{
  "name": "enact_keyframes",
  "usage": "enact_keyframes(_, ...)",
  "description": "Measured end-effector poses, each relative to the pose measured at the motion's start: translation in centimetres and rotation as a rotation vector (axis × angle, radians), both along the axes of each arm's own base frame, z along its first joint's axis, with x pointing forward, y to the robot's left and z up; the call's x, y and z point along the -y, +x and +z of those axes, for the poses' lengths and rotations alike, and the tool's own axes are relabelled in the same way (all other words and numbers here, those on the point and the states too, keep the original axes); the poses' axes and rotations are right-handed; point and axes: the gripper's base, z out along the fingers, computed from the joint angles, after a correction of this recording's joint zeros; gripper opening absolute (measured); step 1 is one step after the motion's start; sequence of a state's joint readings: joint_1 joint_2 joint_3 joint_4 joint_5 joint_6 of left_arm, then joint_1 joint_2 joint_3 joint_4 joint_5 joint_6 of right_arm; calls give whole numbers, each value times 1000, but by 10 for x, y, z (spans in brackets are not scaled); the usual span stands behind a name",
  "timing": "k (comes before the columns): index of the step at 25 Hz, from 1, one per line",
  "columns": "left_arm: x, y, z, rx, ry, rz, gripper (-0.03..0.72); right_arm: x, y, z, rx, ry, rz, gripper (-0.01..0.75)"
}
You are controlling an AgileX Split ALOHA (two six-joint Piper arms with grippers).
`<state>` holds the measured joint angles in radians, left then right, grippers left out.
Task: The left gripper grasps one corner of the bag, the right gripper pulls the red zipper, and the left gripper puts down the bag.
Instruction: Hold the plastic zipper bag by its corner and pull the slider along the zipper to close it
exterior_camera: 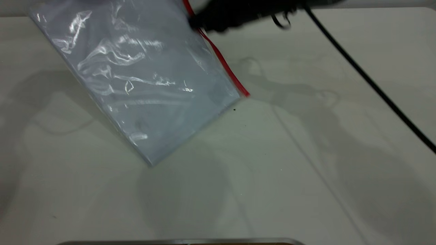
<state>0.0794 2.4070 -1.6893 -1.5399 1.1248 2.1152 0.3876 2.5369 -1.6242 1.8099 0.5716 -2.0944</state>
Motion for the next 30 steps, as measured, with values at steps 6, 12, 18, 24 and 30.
enact_keyframes(6, -9, 3, 26, 53, -45, 56, 52, 12, -1, -24, -40, -79, -53, 38)
enact_keyframes(12, -10, 3, 29, 59, -51, 61, 51, 14, -3, -28, -46, -131, -23, 38)
enact_keyframes(18, -14, 3, 30, 59, -56, 66, 51, 20, -6, -32, -87, -192, -2, 38)
enact_keyframes(24, -14, 3, 30, 59, -57, 66, 51, 22, -8, -35, -127, -222, 2, 45)
enact_keyframes(30, -16, 5, 30, 26, -93, 87, 51, 23, -4, -18, -89, -235, -20, 207)
